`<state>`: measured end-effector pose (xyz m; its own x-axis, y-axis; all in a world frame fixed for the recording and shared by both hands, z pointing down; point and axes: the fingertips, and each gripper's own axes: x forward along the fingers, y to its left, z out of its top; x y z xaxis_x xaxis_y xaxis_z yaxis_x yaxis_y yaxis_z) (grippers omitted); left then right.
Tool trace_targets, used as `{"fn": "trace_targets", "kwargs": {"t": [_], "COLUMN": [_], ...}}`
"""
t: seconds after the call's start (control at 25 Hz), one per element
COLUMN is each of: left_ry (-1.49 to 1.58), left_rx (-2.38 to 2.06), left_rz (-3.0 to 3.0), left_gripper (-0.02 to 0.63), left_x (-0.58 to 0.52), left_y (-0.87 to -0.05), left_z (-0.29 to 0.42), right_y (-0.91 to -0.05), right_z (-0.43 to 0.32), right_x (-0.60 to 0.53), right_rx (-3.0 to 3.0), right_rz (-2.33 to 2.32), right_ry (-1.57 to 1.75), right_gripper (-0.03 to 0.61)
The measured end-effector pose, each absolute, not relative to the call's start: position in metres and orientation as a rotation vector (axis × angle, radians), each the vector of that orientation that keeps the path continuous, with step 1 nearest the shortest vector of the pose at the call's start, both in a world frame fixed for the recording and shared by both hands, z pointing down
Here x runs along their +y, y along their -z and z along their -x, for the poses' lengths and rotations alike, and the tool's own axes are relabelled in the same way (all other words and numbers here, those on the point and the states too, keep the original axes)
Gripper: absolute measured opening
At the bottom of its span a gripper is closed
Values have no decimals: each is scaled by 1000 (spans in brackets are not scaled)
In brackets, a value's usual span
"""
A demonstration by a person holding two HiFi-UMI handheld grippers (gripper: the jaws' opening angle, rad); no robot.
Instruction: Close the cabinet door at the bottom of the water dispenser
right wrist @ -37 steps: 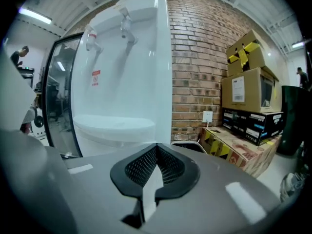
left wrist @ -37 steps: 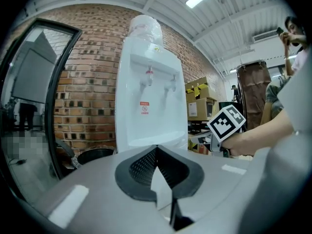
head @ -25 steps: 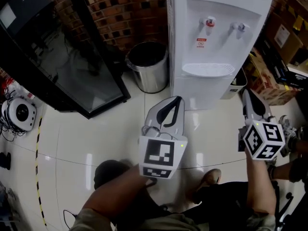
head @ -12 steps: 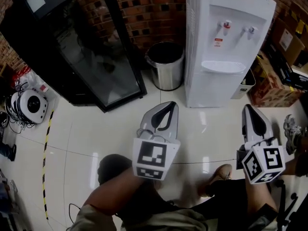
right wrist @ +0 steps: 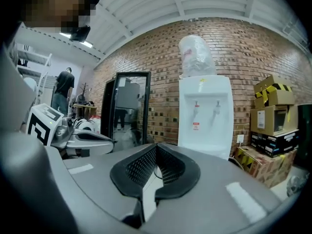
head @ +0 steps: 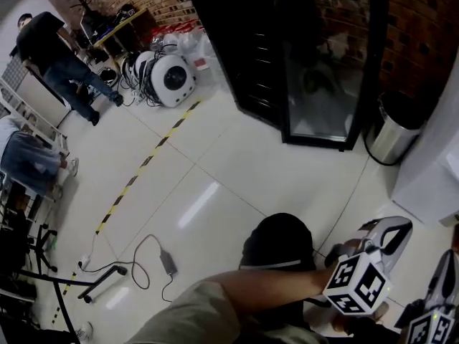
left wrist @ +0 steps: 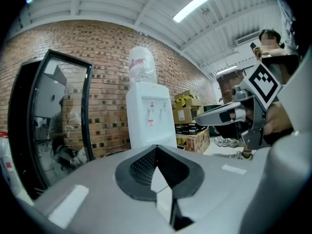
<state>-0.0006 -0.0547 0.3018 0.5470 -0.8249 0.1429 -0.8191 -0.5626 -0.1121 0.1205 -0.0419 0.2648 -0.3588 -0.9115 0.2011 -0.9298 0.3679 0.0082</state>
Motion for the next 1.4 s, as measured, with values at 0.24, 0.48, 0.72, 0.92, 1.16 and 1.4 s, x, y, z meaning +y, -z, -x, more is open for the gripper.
{"fn": "trace_targets", "kwargs": {"t": [0.24, 0.48, 0.72, 0.92, 1.16, 1.4], "left_ry": [240, 253, 209, 181, 184, 183], "left_rx": [1512, 1479, 1499, 1488, 1498, 1505], "left_rz": [2698, 2745, 2732, 2715, 2714, 2710], "left_gripper": [2, 2, 2, 1, 0, 1], "left_x": [-39, -21, -19, -18, -21, -21], "left_y": [-299, -304, -297, -290, -291, -292], "left_z": [35, 23, 18, 16, 15, 16], "right_y": [-278, -284, -282, -284, -286, -291], "right_z": [-88, -85, -95, -95, -95, -92], "right_x": [-12, 3, 7, 7, 3, 3], "right_rx": [-2480, -2478, -2453, -2454, -2453, -2445], "right_rz": [-1631, -1596, -1627, -1624, -1618, -1611], "right_ry": [-184, -219, -188, -178, -177, -177], "right_gripper": [0, 0, 0, 0, 0, 0]}}
